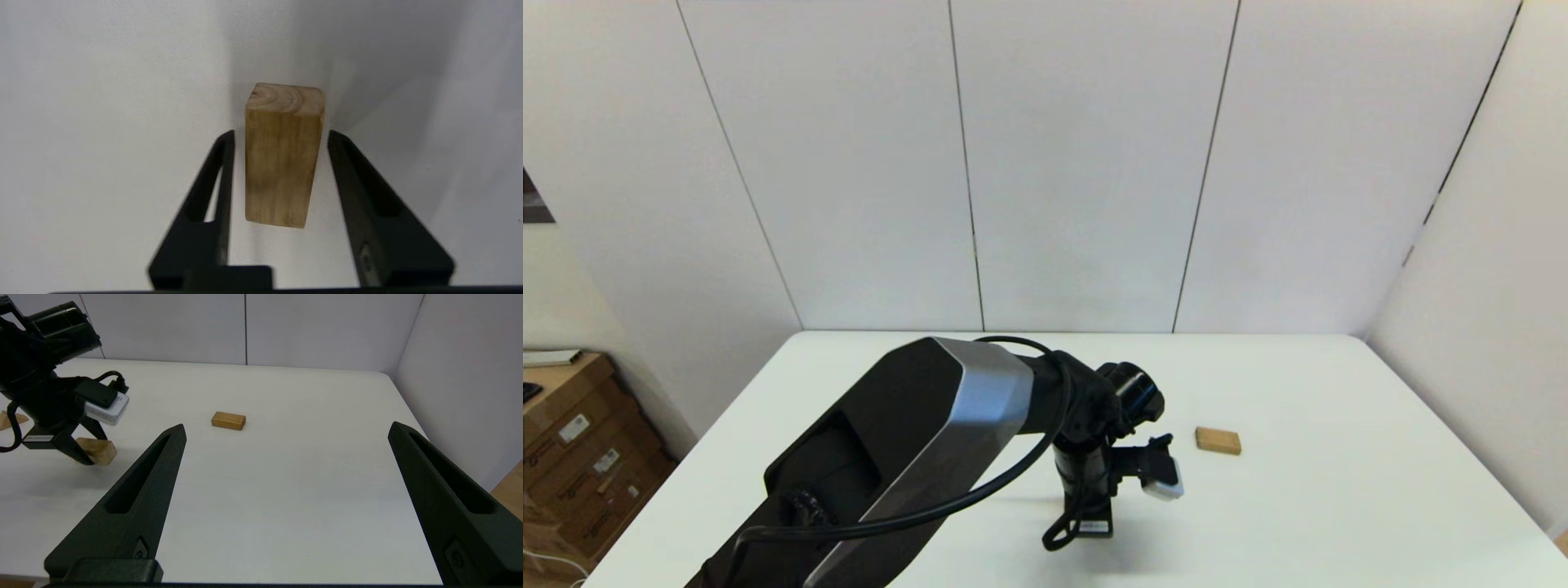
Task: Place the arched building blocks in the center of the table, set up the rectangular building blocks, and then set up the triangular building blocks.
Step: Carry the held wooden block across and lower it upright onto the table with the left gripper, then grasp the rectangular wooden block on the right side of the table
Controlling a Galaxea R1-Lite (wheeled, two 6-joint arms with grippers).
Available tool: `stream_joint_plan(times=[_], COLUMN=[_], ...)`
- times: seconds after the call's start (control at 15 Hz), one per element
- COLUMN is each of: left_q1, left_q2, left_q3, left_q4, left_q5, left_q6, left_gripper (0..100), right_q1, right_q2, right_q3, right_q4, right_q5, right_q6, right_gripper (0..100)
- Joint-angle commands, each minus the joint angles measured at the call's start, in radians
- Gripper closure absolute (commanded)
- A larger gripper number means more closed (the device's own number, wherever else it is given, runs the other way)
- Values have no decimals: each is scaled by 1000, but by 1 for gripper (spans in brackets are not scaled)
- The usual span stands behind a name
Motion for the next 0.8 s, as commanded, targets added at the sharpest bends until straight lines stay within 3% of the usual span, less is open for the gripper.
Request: stream_joint_plan(times=[0.07,0.47,0.8], left_q1=[0,8,17], left_q2=[2,-35,-143], left_q3=[0,0,1], left_q4=[4,-45,70], left_q5=[0,0,-29], left_q6=[5,-91,-87], left_gripper=[0,0,0], right_q1=[0,0,0], right_q2=[0,0,-2], right_q3=[2,2,2], right_q4=[0,0,0], right_q5=[1,1,1], right_q6=[0,0,0], right_gripper=[0,0,0])
